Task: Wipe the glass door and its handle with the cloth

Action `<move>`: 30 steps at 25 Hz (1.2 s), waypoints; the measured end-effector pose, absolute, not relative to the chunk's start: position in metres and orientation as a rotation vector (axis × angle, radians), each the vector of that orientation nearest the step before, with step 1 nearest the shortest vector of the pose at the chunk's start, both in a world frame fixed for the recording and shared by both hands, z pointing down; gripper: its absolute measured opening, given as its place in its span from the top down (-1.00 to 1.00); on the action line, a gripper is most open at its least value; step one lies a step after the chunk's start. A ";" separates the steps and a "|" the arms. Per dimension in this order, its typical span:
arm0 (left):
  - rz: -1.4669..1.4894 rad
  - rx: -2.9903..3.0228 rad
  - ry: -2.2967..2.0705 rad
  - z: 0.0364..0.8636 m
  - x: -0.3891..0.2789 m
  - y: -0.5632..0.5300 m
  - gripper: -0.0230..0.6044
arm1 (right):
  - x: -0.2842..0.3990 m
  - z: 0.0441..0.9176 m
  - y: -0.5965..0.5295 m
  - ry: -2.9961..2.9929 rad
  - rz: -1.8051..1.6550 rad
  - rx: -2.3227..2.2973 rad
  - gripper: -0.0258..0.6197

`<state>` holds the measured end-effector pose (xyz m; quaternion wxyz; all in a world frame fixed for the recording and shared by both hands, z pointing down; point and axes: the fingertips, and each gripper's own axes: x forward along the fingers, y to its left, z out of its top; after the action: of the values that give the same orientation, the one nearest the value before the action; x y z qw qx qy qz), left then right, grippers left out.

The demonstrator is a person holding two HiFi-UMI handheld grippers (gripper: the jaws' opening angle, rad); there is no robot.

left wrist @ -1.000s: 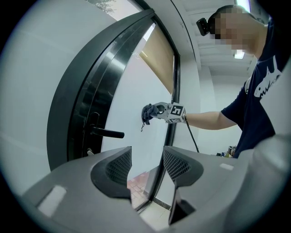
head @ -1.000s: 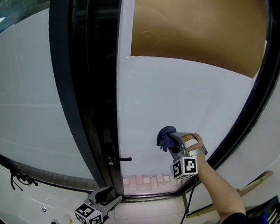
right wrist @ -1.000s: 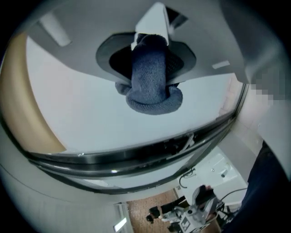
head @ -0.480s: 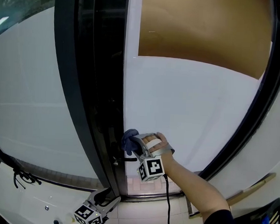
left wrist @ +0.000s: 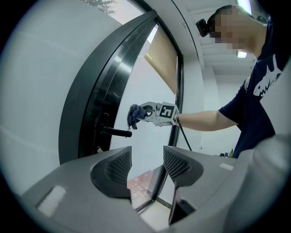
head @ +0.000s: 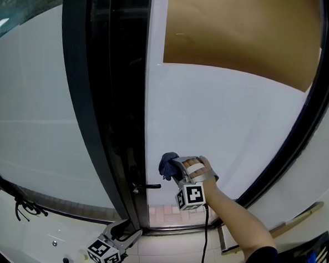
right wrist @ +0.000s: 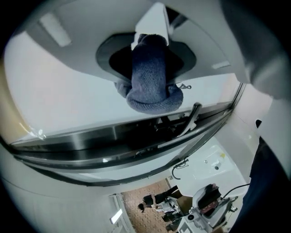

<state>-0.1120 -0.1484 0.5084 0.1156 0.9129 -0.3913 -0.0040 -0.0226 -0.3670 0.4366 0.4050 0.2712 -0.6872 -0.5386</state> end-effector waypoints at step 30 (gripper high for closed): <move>-0.004 2.709 -1.090 0.505 -0.094 -0.146 0.24 | -0.010 0.415 -0.326 -2.113 -1.057 0.806 0.51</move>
<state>-0.0936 -0.1463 0.5047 0.1107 0.9220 -0.3710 -0.0014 -0.0103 -0.3259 0.4150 0.3173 0.3062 -0.8027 -0.4015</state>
